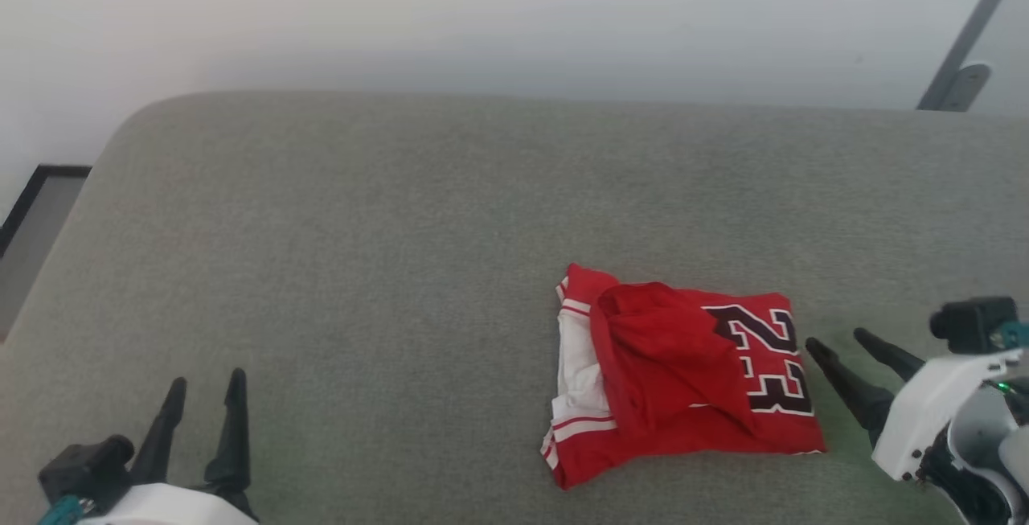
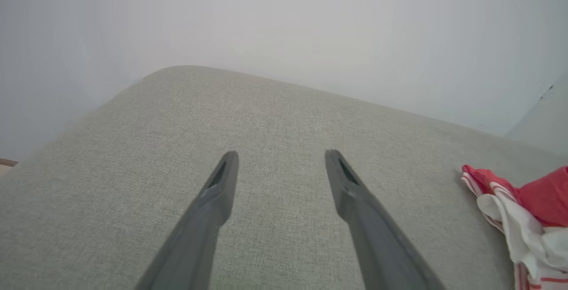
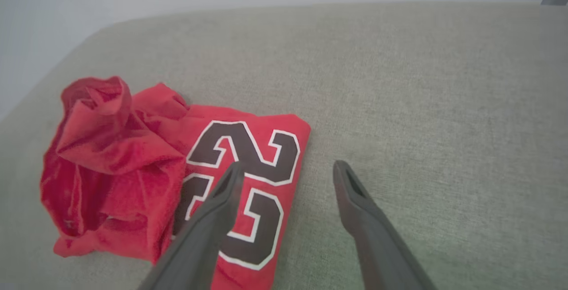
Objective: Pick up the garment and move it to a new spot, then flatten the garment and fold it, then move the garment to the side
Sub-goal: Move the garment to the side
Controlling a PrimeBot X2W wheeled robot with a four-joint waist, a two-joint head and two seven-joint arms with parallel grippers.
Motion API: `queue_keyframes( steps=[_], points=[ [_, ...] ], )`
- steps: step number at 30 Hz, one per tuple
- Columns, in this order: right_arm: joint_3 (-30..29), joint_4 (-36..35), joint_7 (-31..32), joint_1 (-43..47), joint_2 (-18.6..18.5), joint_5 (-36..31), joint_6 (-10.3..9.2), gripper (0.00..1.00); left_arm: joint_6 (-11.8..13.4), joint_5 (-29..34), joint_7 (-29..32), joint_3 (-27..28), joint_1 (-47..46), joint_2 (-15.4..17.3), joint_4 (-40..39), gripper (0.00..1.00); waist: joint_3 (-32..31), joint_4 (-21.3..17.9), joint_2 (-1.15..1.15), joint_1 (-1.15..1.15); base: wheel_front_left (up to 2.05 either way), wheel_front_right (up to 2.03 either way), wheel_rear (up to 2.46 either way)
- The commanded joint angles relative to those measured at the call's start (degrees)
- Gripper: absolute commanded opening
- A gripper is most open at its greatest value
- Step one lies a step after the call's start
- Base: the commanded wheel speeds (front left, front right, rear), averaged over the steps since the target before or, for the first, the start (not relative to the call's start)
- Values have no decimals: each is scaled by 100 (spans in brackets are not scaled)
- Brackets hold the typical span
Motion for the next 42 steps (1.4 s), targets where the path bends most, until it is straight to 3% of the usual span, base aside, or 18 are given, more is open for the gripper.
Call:
queue_keyframes(
  steps=[1, 12, 17, 23, 24, 42],
  points=[
    [127, 44, 374, -183, -45, 90, -1, 100, -48, 65, -25, -30, -140, -36, 26, 100, 134, 142, 0, 0, 0, 0, 0],
    [593, 316, 2250, -762, -255, 212, -2, 100, -153, 243, -25, -87, -385, -294, 155, 100, 519, 425, 0, 0, 0, 0, 0],
    [708, 644, 3089, -830, -14, 314, -2, 100, -208, 325, -26, -57, -506, -438, 221, 100, 682, 490, 0, 0, 0, 0, 0],
    [727, 789, 3541, -854, 266, 370, -1, 100, -289, 453, -26, -41, -663, -561, 333, 100, 767, 534, 0, 0, 0, 0, 0],
    [731, 757, 3577, -875, 274, 353, -1, 2, -292, 474, -25, -33, -681, -577, 343, 100, 774, 531, 0, 0, 0, 0, 0],
    [-277, 233, 3633, -1426, -331, 353, -4, 0, -432, 729, -22, -245, -1245, -460, 354, 100, 899, 78, 0, 0, 0, 0, 0]
  ],
)
